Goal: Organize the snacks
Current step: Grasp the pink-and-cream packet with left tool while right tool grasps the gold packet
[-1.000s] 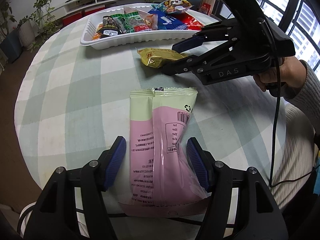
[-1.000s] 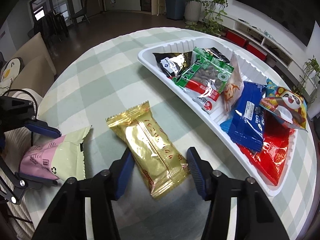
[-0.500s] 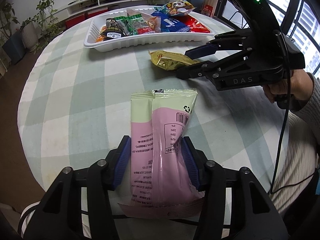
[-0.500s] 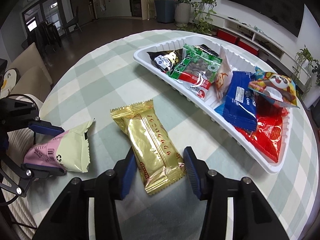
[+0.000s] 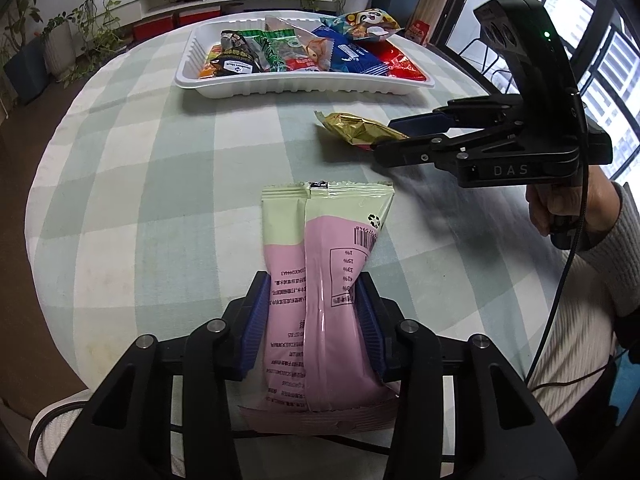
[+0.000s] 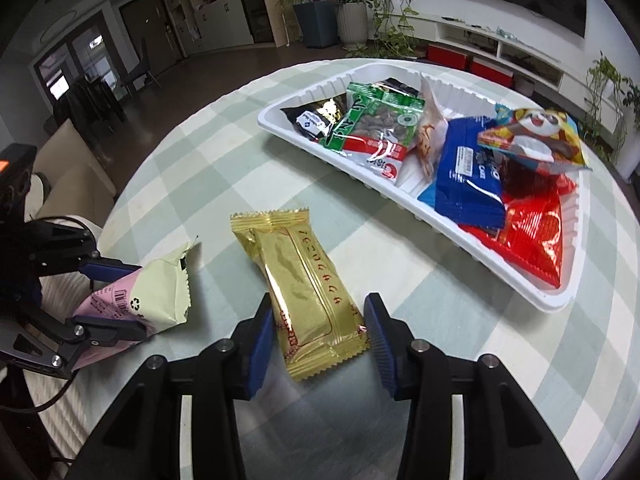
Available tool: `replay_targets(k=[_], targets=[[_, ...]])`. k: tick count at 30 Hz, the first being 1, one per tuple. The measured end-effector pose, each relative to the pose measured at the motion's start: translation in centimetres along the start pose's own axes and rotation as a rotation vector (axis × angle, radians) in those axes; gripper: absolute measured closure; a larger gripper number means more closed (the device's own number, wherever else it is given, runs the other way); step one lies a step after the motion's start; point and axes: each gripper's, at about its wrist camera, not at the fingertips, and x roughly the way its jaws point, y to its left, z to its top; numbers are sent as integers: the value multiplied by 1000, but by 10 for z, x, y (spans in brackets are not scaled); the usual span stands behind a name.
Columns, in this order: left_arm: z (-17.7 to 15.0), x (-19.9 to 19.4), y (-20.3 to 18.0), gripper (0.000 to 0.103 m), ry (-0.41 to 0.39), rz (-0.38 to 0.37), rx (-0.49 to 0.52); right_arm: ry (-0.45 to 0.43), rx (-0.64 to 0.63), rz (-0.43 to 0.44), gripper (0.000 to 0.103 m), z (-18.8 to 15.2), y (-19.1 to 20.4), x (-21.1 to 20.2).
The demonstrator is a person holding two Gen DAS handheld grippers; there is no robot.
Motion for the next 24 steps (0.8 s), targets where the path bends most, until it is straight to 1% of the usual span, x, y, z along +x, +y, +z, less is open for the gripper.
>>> replay_targets(k=[7, 16, 24], targets=[[0, -3, 5, 64, -1, -35, -35, -12, 113, 101, 58, -8, -14, -7], [0, -4, 7, 64, -3, -57, -54, -35, 267, 224, 59, -24, -33, -14], [0, -7, 9, 64, -7, -70, -66, -59, 355, 285, 61, -34, -41, -20]])
